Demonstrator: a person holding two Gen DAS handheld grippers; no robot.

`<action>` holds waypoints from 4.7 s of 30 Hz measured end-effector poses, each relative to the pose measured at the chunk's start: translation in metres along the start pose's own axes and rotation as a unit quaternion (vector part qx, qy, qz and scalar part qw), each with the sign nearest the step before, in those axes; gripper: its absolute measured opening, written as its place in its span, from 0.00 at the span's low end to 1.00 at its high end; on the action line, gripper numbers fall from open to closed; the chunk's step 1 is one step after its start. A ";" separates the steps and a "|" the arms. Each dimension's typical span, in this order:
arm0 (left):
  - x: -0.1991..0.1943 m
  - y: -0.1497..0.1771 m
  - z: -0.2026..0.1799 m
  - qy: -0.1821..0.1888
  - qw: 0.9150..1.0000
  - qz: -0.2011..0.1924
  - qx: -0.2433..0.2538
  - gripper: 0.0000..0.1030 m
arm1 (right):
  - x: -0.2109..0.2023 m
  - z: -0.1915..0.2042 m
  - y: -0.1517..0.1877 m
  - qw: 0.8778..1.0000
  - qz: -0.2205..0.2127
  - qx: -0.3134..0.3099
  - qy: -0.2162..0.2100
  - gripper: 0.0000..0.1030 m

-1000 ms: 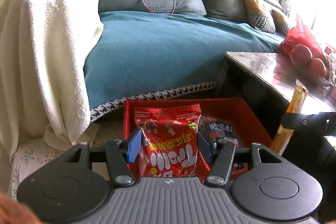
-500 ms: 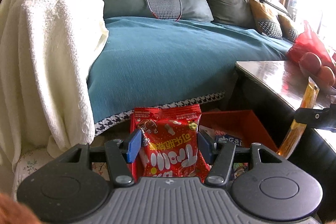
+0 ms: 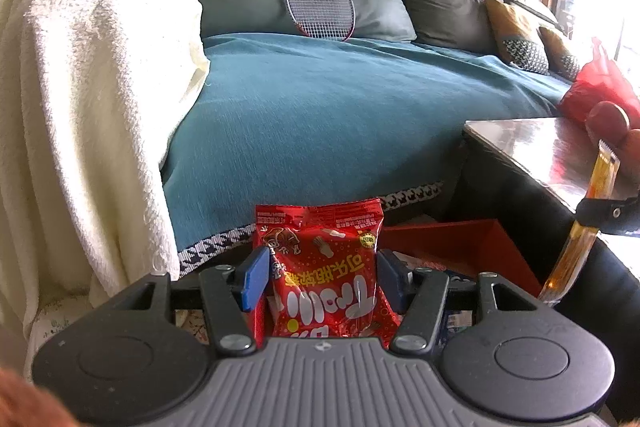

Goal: Organize snacks

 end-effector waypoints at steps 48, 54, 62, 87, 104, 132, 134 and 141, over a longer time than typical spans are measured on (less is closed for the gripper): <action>0.052 0.006 -0.013 -0.005 0.998 0.053 0.014 0.50 | 0.073 0.000 0.028 0.993 0.113 -0.018 -0.001 0.42; 0.058 0.009 -0.017 -0.005 0.998 0.061 0.021 0.50 | 0.085 0.001 0.038 0.991 0.131 -0.023 0.002 0.42; 0.065 0.014 -0.018 -0.009 0.997 0.071 0.025 0.50 | 0.089 -0.002 0.042 0.990 0.138 -0.021 0.006 0.42; 0.078 0.021 -0.021 -0.018 0.995 0.086 0.040 0.50 | 0.106 -0.008 0.052 0.986 0.160 -0.029 0.023 0.52; 0.059 0.020 -0.029 -0.006 0.995 0.079 0.061 0.60 | 0.081 -0.009 0.040 0.989 0.136 -0.033 0.053 0.71; -0.015 0.035 -0.001 0.004 0.997 0.061 0.049 0.65 | 0.005 0.034 0.067 0.990 0.120 -0.044 0.055 0.84; -0.020 0.039 0.002 0.007 0.997 0.063 0.048 0.65 | -0.003 0.035 0.072 0.990 0.119 -0.042 0.057 0.84; -0.041 0.056 0.011 0.012 0.997 0.069 0.043 0.65 | -0.024 0.038 0.093 0.990 0.122 -0.027 0.058 0.84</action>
Point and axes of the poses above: each gripper's, at about its wrist camera, not at the fingertips, and x roughly the way its jaws point, z to its left, y to its underside, the point moved 2 cm from there along x, roughly the way its jaws point, and after that the axes turned 6 degrees about -y, right-handed, at the moved point
